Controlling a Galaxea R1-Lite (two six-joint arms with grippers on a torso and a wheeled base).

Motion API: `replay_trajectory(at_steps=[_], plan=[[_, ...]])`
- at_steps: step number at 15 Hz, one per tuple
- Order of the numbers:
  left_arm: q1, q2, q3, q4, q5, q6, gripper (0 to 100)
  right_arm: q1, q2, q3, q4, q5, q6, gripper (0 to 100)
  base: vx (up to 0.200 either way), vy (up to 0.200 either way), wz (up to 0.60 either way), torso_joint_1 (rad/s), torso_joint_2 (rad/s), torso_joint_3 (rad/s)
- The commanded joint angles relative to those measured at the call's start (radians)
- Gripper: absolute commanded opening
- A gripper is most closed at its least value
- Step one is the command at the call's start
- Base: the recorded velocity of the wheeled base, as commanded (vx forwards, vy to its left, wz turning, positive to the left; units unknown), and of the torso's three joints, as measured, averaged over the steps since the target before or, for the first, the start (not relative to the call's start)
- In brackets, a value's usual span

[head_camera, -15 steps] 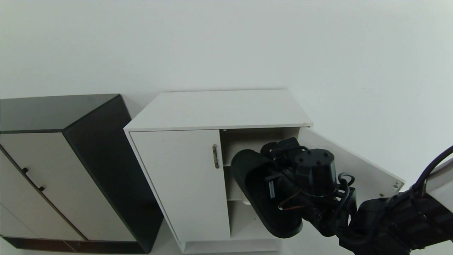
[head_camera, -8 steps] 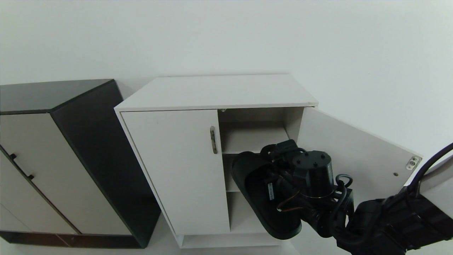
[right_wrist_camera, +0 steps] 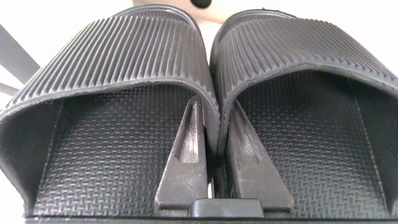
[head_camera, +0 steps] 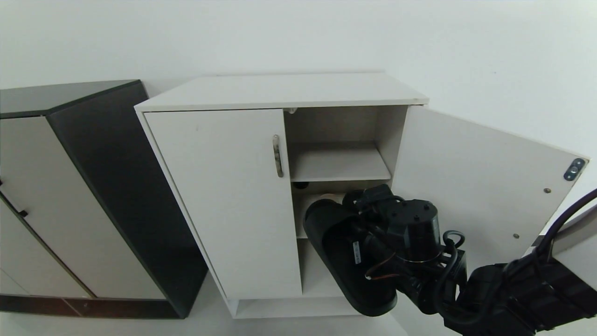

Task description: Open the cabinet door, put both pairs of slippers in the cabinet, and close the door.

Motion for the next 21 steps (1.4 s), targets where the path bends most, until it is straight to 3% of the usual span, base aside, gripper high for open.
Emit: replay_trajectory(at_steps=[1, 7, 13, 14, 15, 18, 20, 21], plan=[[0.000, 0.002, 0.000, 0.001, 0.000, 0.000, 0, 0.001, 0.000, 0.004, 0.000, 0.000, -0.001, 0, 0.000, 0.000, 0.00, -0.100, 0.45, 0.349], [0.000, 0.000, 0.000, 0.001, 0.000, 0.000, 0, 0.001, 0.005, 0.008, 0.000, 0.003, 0.001, 0, 0.000, 0.000, 0.00, -0.043, 0.42, 0.365], [0.000, 0.000, 0.000, 0.000, 0.000, 0.000, 0, 0.001, 0.043, -0.007, -0.025, 0.000, -0.034, 0, 0.000, 0.000, 0.00, 0.000, 0.05, 0.044], [0.000, 0.000, 0.000, 0.000, 0.000, 0.000, 0, 0.011, 0.071, -0.058, -0.026, -0.034, -0.065, 0, 0.000, 0.000, 0.00, 0.000, 0.00, 0.000], [0.000, 0.002, 0.000, 0.000, 0.002, 0.000, 0, 0.021, 0.080, -0.115, 0.018, -0.095, -0.059, 0, 0.000, 0.000, 0.00, 0.000, 0.00, 0.000], [0.000, 0.002, 0.000, 0.000, 0.003, 0.003, 0, 0.055, 0.034, -0.400, 0.438, -0.209, 0.128, 0, 0.000, 0.000, 0.00, 0.000, 0.00, 0.000], [0.000, 0.002, 0.000, 0.000, 0.003, 0.006, 0, 0.057, 0.039, -0.532, 0.526, -0.325, 0.168, 0, 0.000, 0.000, 0.00, 0.000, 0.00, 0.000], [0.000, 0.000, 0.000, 0.000, 0.003, 0.006, 0, 0.055, 0.040, -0.564, 0.530, -0.331, 0.164, 0, 0.000, 0.000, 0.00, 0.000, 0.00, 0.000]])
